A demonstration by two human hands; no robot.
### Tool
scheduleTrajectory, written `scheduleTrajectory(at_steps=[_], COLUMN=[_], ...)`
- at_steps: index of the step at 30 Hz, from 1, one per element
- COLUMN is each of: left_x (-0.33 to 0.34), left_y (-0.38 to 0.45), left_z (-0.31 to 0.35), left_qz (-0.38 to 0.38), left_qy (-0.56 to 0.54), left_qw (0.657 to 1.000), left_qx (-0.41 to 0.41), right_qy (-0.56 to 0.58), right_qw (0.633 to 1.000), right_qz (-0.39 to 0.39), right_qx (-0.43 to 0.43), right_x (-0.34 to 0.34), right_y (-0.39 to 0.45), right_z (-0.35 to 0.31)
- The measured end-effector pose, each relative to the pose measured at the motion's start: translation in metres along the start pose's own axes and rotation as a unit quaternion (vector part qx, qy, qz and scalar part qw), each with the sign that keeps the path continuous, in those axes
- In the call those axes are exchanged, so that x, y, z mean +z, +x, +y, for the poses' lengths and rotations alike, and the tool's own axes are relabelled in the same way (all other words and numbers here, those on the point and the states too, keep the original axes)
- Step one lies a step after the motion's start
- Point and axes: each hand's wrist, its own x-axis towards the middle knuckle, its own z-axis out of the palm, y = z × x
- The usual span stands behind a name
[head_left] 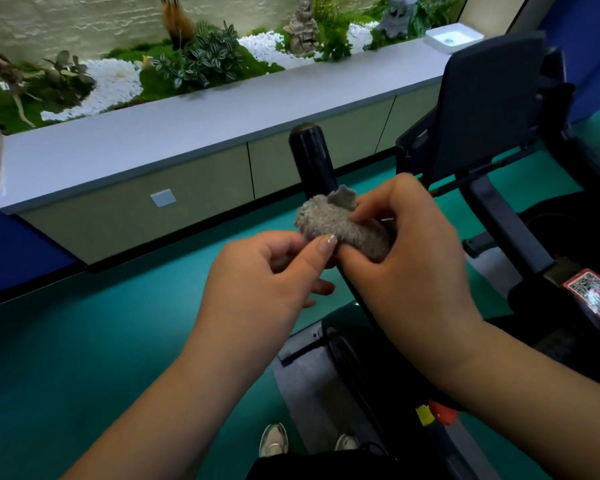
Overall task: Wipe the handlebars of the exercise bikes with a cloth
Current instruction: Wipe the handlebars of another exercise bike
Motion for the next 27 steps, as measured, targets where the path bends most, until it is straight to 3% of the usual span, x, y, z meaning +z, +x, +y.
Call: scheduleTrajectory(at_steps=[4, 9, 12, 16, 22, 27], left_x=[0.002, -0.001, -0.002, -0.004, 0.028, 0.045], left_y=[-0.006, -0.002, 0.006, 0.027, 0.058, 0.024], left_z=[-0.01, -0.019, -0.026, -0.041, -0.033, -0.051], left_qz=[0.039, 0.067, 0.097, 0.147, 0.219, 0.236], left_qy=[-0.055, -0.081, -0.061, -0.02, -0.11, -0.114], left_qw=[0.998, 0.994, 0.993, 0.989, 0.968, 0.962], left_qx=[0.0, 0.011, 0.003, 0.01, 0.056, 0.074], right_qy=[-0.003, 0.079, 0.09, 0.04, -0.003, 0.009], right_qw=[0.996, 0.986, 0.986, 0.997, 0.987, 0.981], right_qz=[-0.051, -0.125, -0.134, -0.061, -0.105, -0.136], right_qx=[-0.068, -0.074, -0.032, 0.017, 0.124, 0.138], right_x=[0.009, 0.004, -0.003, -0.011, -0.01, -0.015], right_y=[-0.014, -0.016, -0.01, -0.001, 0.003, 0.004], right_z=[0.001, -0.003, 0.002, 0.015, 0.021, 0.024])
